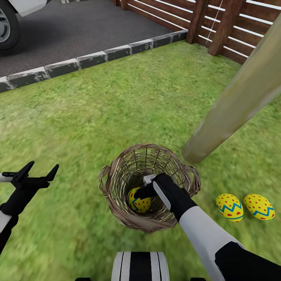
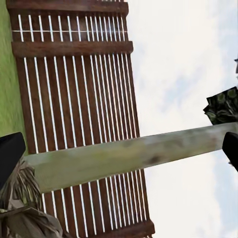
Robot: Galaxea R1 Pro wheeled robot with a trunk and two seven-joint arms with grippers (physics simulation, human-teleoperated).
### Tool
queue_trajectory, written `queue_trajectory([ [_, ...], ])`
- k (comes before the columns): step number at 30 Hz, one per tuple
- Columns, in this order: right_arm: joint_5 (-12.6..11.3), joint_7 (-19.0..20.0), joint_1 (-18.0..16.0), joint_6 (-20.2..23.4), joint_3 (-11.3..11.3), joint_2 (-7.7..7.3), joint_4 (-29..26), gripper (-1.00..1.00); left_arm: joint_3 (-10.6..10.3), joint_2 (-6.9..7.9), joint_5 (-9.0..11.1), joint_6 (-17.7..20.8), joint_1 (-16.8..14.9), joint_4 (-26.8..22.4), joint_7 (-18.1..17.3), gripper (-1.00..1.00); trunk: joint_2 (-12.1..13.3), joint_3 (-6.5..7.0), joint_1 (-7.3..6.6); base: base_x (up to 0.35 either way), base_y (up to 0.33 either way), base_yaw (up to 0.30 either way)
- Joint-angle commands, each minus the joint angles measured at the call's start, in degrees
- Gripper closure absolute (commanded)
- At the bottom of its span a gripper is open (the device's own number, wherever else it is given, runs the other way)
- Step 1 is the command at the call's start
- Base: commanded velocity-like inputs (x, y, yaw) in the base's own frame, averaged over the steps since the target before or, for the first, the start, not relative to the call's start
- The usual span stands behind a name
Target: Take the three Easter eggs out of the wicker basket on the lawn in the garden, then place them on the lawn next to a single tree (choose any tree) so that all three eggs are next to the same tree and none are left in the basket.
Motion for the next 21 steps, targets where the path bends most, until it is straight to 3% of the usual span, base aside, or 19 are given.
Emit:
queue_trajectory([
  [1, 0.0, 0.1, 0.0, 0.2, 0.1, -0.02, -0.1, -1.00, 0.0, -0.01, 0.3, 0.5, 0.0, 0.0, 0.0, -1.00, 0.0, -0.03, -0.01, 0.000, 0.000, 0.000],
  [6, 0.2, -0.1, 0.0, -0.3, 0.1, -0.03, -0.5, -1.00, -0.1, -0.19, 0.3, 0.5, 0.0, 0.0, 0.0, -1.00, 0.0, -0.03, -0.01, 0.000, 0.000, 0.000],
  [14, 1.0, -0.6, -2.0, -0.9, 0.1, -0.41, -0.4, -1.00, -0.3, -1.79, 0.1, 0.4, 1.4, 0.1, 0.2, -1.00, 0.0, -0.03, -0.01, 0.000, 0.000, 0.000],
  [18, 1.1, -0.7, -2.3, -0.9, 0.2, -1.16, -0.4, -1.00, -0.3, -2.21, 0.0, 0.3, 1.5, 0.0, 0.2, -1.00, 0.0, -0.03, -0.01, 0.000, 0.000, 0.000],
  [21, 1.0, -0.7, -2.3, -0.9, 0.2, -1.09, -0.4, -1.00, -0.3, -2.22, 0.0, 0.3, 1.5, -0.1, 0.2, -1.00, -0.1, -0.70, 0.07, 0.000, 0.000, 0.000],
])
